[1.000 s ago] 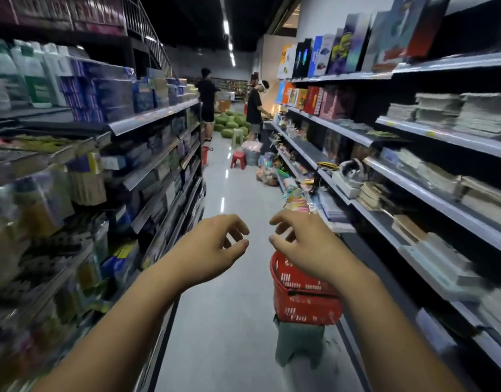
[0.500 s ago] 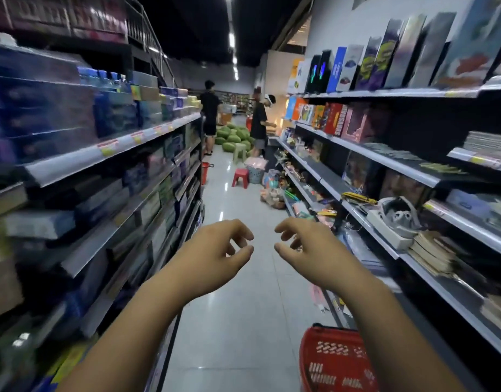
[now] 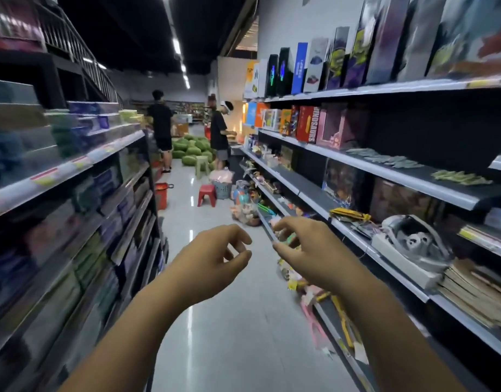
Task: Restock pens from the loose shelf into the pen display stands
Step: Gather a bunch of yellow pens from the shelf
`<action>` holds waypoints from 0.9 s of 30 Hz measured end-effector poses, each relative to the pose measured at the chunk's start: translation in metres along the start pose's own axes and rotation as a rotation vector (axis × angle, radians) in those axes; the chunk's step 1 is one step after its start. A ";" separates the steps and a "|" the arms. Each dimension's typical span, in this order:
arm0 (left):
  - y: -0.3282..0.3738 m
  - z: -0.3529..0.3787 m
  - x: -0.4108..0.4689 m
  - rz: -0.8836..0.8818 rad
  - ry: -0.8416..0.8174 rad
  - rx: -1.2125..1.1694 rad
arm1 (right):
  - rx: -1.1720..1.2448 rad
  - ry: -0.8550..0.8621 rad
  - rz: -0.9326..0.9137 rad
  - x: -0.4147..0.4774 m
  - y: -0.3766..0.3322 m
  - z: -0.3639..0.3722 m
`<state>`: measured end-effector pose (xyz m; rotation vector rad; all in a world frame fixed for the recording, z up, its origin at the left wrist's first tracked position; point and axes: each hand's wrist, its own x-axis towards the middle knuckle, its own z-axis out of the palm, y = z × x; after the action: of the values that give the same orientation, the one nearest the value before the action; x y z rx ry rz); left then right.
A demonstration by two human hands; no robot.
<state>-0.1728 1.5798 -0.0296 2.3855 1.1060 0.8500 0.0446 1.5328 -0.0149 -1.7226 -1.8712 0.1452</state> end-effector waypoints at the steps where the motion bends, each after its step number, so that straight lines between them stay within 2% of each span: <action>1: -0.009 0.003 0.026 0.013 0.004 0.004 | -0.004 0.005 -0.005 0.025 0.011 0.002; 13: -0.089 0.031 0.326 0.195 0.012 -0.048 | -0.113 0.063 0.050 0.284 0.123 -0.012; 20: -0.136 0.083 0.508 0.382 -0.096 -0.106 | -0.298 0.165 0.238 0.395 0.217 -0.014; 27: -0.113 0.151 0.670 0.618 -0.267 -0.166 | -0.399 0.321 0.496 0.456 0.296 -0.046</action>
<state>0.2048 2.1601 0.0392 2.6211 0.1775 0.7306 0.3296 1.9940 0.0438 -2.2992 -1.2714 -0.3183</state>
